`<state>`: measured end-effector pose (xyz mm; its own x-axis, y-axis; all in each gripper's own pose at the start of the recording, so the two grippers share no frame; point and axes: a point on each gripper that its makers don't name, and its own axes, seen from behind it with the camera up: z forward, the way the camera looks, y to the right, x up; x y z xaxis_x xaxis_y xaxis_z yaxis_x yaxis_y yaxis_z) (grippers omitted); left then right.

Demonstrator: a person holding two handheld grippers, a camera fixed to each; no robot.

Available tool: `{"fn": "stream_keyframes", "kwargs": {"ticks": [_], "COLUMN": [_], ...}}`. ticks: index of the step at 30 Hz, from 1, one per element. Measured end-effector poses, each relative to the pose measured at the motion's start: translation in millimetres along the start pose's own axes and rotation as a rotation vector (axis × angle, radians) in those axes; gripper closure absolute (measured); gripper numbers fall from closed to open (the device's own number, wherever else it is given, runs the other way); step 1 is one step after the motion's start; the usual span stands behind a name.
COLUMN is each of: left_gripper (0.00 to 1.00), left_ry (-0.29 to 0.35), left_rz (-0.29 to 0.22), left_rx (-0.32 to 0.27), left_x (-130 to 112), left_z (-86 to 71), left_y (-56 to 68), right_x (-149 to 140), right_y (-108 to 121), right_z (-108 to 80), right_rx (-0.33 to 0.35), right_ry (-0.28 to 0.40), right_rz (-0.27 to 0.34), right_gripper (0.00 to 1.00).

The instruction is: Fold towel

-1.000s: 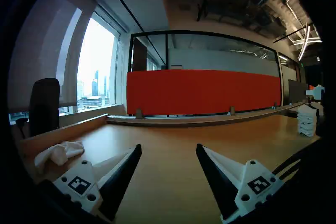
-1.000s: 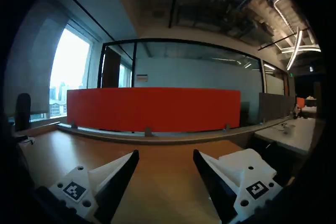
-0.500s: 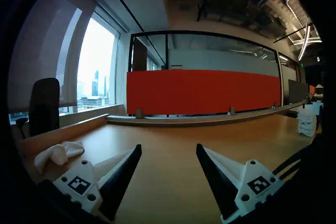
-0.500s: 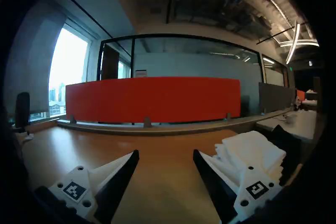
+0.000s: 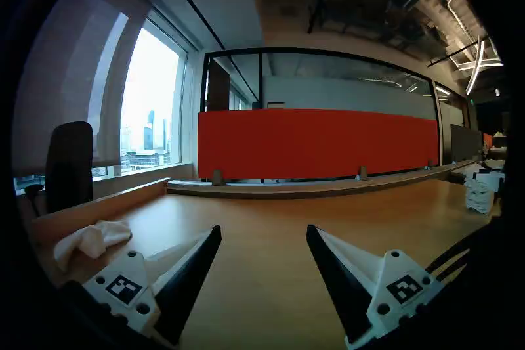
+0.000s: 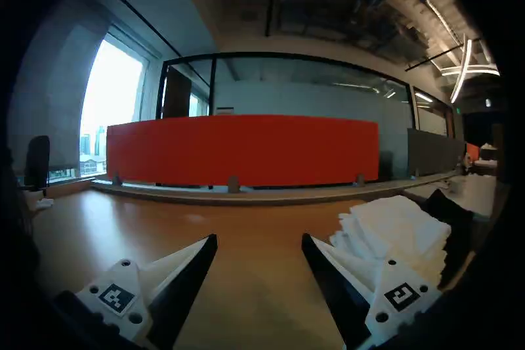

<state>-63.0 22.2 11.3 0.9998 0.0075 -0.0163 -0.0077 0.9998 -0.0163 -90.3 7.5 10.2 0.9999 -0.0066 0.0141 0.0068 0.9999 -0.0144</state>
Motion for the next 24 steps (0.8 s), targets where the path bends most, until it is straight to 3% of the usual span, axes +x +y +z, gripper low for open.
{"fn": "stream_keyframes", "kwargs": {"ticks": [24], "left_gripper": [0.03], "left_ry": [0.0], "left_rz": [0.0], "left_rx": [0.0], "left_x": [0.2], "left_z": [-0.2], "left_y": [-0.3], "right_x": [-2.7], "right_y": [-7.8], "right_z": [-4.7], "right_rx": [0.019], "right_ry": [0.023], "right_rz": [-0.002], "right_gripper": [0.0]}}
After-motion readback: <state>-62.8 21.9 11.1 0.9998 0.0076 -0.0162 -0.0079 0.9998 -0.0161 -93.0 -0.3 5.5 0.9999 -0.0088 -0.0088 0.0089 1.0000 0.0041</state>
